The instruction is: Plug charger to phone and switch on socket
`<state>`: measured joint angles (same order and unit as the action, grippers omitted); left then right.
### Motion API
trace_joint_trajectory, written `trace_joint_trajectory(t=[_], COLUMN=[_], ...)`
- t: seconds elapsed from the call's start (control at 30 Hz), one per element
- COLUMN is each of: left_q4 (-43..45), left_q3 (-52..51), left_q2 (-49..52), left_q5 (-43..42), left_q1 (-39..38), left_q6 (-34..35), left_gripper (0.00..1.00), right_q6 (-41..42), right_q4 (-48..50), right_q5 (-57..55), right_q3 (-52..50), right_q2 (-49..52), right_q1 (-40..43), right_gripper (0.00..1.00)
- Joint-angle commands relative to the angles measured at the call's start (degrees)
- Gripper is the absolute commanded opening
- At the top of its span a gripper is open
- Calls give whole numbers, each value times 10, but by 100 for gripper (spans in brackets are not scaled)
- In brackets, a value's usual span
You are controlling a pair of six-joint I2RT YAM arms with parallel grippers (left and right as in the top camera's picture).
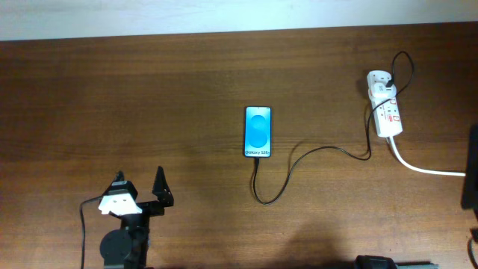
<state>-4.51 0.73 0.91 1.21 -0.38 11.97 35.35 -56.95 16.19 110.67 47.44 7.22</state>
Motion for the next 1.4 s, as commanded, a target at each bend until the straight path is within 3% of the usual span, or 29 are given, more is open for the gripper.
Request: trace_joint_trajectory(t=[0.0,0.13,0.4,0.53,0.7,0.77,0.87,0.97,1.13,1.23,1.37], left_q4=[-1,-1,-1,-1,-1,-1,-1,-1,-1,-1,-1], left_q3=[-2,-2,-2,-2,-2,-2,-2,-2,-2,-2,-2], left_q2=[-6,-6,-6,-6,-6,-6,-6,-6,-6,-6,-6], left_q5=[15,15,13,13,13,13,13,13,13,13,13], left_q1=[2,2,2,2,2,2,2,2,2,2,2], left_q6=[-57,-209,-210,-210,-210,-210,-210,-210,-210,-210,-210], left_gripper=[99,99,99,99,99,99,99,99,99,99,99], right_q6=[-4,-4,-4,-4,-4,-4,-5,-4,-7,-6,2], right_q4=[4,9,19,33,113,146,56,-125,-170,-91,152], right_q5=[-17,-17,-17,-17,-21,-85,-158,-169,-242,-290,-282], right_q3=[-2,-2,-2,-13,-89,-130,-137,-137,-183,-324,-562], right_q2=[-12,-14,-17,-75,-230,-306,-346,-348,-348,-348,-349], right_q1=[-5,-5,-5,-5,-5,-5,-5,-5,-4,-4,-4], right_gripper=[49,49,53,58,88,99,99,99,99,99,99])
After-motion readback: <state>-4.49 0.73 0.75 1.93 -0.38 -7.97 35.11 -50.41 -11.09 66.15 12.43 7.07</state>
